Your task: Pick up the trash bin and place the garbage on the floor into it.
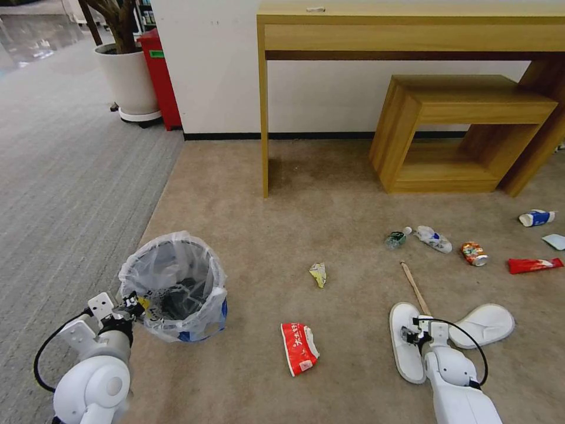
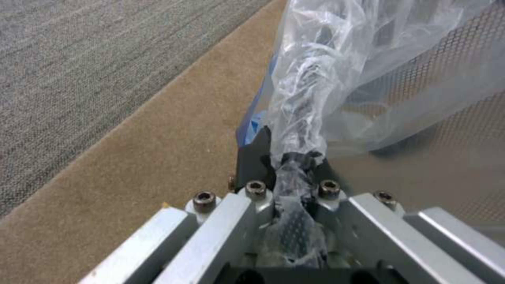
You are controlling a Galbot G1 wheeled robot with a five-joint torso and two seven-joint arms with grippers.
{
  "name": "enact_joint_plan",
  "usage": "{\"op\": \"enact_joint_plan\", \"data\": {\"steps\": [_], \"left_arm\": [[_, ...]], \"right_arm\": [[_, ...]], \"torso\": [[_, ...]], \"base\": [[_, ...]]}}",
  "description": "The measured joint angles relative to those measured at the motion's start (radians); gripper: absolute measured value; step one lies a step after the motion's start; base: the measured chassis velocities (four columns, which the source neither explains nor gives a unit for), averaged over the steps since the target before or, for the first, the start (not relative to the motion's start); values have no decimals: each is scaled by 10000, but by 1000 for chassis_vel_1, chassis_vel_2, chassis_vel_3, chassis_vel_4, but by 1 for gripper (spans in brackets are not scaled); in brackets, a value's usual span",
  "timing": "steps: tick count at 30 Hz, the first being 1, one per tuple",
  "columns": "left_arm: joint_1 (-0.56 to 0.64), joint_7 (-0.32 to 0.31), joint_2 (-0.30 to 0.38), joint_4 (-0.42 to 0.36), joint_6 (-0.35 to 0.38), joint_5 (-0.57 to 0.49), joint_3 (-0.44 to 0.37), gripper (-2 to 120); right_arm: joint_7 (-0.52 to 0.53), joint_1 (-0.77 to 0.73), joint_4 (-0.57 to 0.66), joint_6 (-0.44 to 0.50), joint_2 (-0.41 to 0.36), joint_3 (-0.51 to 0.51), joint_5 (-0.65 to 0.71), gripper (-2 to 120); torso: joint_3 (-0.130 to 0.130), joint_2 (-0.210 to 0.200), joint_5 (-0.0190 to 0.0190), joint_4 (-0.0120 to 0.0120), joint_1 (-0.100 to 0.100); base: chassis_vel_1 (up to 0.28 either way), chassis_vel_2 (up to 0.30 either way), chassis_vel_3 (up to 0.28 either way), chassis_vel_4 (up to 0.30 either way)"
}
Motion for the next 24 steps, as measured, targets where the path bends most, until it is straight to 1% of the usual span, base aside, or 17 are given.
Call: {"op": "enact_joint_plan", "data": {"steps": [2,3,5,6,8,9,10,12,24], "left_arm": [[-8,4,-17,0,-3,2,15,1],[-8,4,-17,0,-3,2,15,1],[-27,6,-30,0,-6,5,27,1],[-27,6,-30,0,-6,5,27,1],[-34,8,-48,1,-7,9,37,1],[-35,8,-56,0,-7,10,38,1],[-35,8,-56,0,-7,10,38,1],[-36,8,-64,0,-8,12,39,1],[41,10,-102,-109,-11,30,23,1]], "right_arm": [[-5,6,-18,46,-11,-3,0,34],[-5,6,-18,46,-11,-3,0,34],[-5,8,-22,82,-15,-6,0,25],[-5,8,-22,82,-15,-6,0,25],[-8,5,-26,111,-16,-8,1,14],[-9,1,-31,128,-16,-9,0,11],[-9,1,-31,128,-16,-9,0,11],[-12,-12,-53,168,-16,-13,0,0],[-57,-143,-60,435,22,-65,-56,0]], "torso": [[0,0,0,0,0],[0,0,0,0,0],[0,0,0,0,0],[0,0,0,0,0],[0,0,0,0,0],[0,-1,0,0,0],[0,-1,0,0,0],[0,0,0,0,0],[0,0,0,0,0]], "base": [[0,0,0,0],[0,0,0,0],[0,0,0,0],[0,0,0,0],[0,0,0,0],[0,0,0,0],[0,0,0,0],[0,0,0,0],[0,0,0,0]]}}
